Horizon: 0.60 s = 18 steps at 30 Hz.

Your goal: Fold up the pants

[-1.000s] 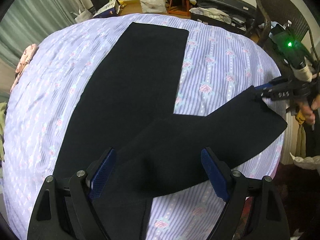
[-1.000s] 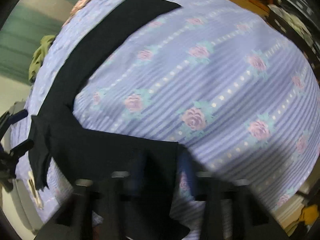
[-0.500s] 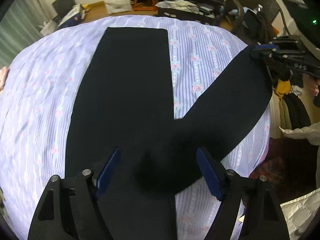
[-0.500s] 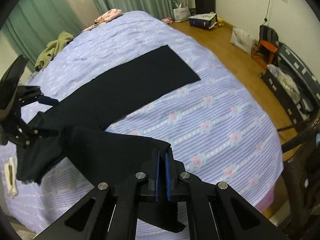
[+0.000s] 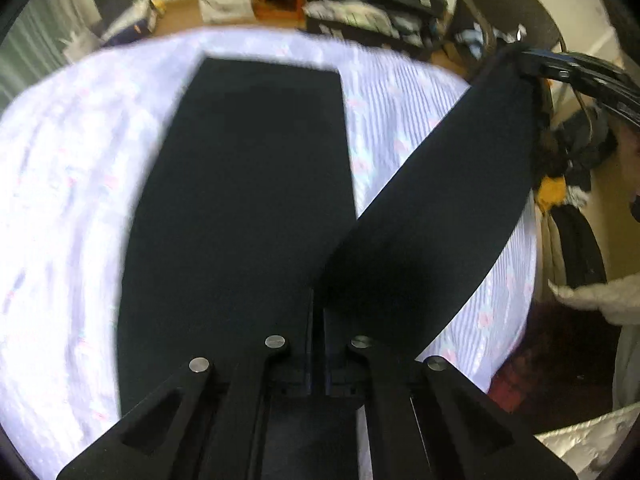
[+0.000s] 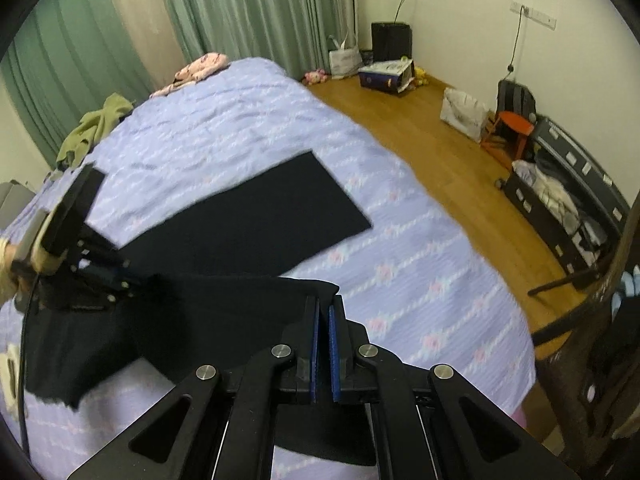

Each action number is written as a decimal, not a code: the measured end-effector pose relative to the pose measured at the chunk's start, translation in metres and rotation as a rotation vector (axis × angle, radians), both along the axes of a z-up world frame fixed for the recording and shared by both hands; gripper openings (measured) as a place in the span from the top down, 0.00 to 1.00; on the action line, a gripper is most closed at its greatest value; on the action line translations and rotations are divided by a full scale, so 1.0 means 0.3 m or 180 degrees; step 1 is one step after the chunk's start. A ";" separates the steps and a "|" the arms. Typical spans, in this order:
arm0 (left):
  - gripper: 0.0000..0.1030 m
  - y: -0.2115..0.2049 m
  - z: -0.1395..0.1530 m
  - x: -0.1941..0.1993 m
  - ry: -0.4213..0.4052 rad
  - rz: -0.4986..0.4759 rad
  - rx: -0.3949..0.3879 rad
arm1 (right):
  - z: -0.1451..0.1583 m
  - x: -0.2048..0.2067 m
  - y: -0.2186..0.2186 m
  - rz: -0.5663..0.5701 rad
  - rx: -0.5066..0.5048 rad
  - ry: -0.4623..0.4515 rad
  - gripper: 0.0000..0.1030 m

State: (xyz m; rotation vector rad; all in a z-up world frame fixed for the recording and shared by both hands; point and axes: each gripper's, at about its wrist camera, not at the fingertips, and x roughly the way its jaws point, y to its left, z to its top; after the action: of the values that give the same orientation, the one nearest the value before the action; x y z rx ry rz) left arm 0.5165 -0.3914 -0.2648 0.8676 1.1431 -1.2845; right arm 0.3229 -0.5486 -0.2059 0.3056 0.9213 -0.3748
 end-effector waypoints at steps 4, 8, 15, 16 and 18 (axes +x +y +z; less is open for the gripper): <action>0.94 -0.017 0.072 0.112 -0.0209 0.0293 -0.0218 | 0.035 0.139 -0.084 0.0014 -0.0135 -0.0134 0.96; 0.94 -0.078 0.014 0.290 -0.0358 0.0684 -0.0188 | -0.009 0.376 -0.184 0.0244 -0.0167 -0.0199 0.96; 0.94 -0.157 -0.174 0.434 -0.0333 0.0911 0.0098 | -0.159 0.744 -0.286 0.0485 -0.0222 0.0174 0.96; 0.94 -0.160 -0.183 0.435 -0.0357 0.0919 0.0096 | -0.184 0.782 -0.292 0.0488 -0.0235 0.0225 0.96; 0.94 -0.158 -0.199 0.439 -0.0399 0.0975 0.0061 | -0.227 0.843 -0.293 0.0494 -0.0284 0.0324 0.95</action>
State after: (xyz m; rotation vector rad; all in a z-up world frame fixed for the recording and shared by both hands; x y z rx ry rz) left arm 0.6482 -0.4389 -0.3244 0.7428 1.1399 -0.9572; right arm 0.5758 -0.6364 -0.2739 0.1330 1.0179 -0.2893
